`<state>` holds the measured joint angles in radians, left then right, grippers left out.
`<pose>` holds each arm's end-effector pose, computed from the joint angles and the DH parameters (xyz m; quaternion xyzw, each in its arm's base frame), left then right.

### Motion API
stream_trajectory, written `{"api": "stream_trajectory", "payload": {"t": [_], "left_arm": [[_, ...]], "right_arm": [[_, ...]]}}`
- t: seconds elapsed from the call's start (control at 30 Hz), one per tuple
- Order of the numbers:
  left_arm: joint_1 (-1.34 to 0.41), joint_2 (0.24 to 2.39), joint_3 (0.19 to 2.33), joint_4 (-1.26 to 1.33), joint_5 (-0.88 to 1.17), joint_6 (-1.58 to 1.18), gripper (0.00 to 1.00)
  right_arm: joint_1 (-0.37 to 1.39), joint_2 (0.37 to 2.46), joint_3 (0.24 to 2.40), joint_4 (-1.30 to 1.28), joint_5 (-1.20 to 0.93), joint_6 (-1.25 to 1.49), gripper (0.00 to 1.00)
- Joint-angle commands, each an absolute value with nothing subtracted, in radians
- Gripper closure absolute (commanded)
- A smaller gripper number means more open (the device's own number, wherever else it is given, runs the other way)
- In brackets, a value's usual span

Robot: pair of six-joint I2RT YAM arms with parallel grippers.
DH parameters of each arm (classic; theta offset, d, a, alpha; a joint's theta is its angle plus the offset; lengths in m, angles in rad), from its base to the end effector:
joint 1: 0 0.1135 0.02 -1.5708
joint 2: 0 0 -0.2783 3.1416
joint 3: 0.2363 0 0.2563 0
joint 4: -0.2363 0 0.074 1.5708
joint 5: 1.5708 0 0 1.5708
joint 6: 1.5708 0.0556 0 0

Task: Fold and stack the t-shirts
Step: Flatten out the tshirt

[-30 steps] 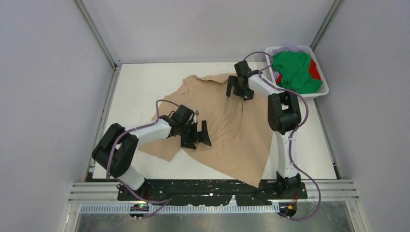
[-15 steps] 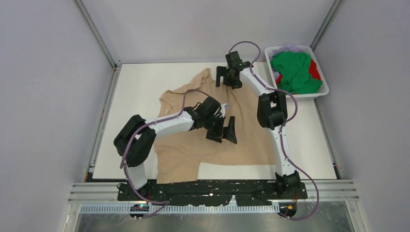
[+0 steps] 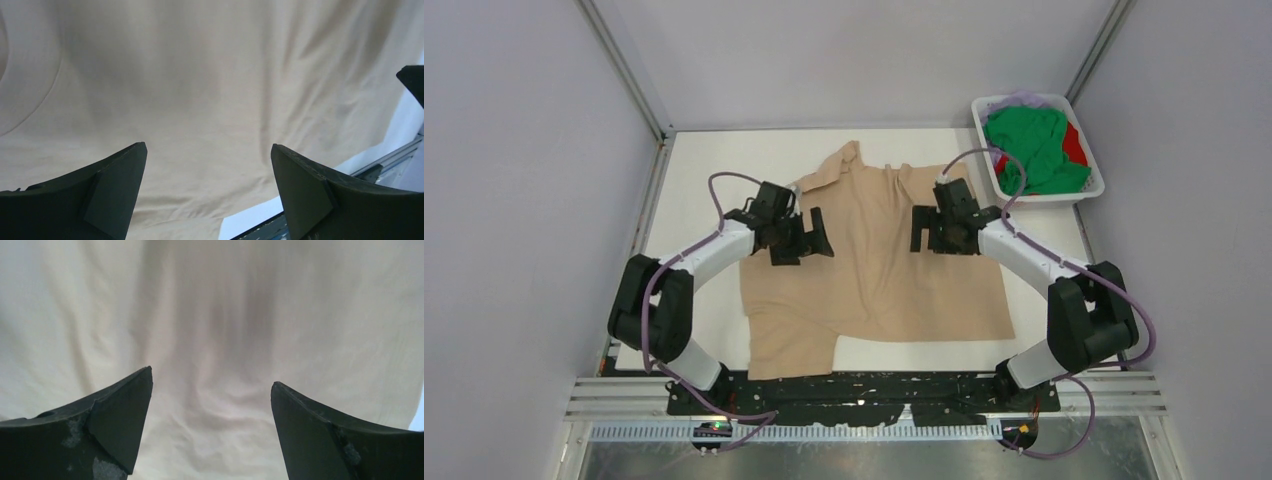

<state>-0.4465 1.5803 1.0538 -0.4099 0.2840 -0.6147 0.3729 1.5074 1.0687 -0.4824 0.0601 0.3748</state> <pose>0.3033 -0.1625 0.2159 -0.0350 0.9409 -0.2722 0.1983 0.3102 0.1178 0.2366 0.0105 0.9473 0.0900 0.3074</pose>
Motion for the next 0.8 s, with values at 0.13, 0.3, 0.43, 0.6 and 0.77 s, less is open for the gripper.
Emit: {"api": "stream_trajectory", "payload": {"t": [0.13,0.3,0.43,0.6,0.77], "left_arm": [[-0.423,1.594,0.860,-0.376,0.274,-0.635,0.00],[-0.425,1.559,0.730,-0.324,0.304,-0.692,0.01],[-0.429,1.472,0.603,-0.312,0.300,-0.729,0.00],[-0.476,1.372,0.514,-0.306,0.324,-0.776,0.00],[-0.501,1.315,0.583,-0.328,0.302,-0.764,0.01]], "right_arm": [[0.335,1.470,0.783,-0.410,0.100,0.488,0.05],[0.272,1.554,0.778,-0.366,0.077,0.517,0.04],[0.218,1.544,0.775,-0.359,0.060,0.534,0.05],[0.149,1.514,0.766,-0.405,0.094,0.528,0.05],[0.139,1.494,0.747,-0.358,0.041,0.489,0.04]]}}
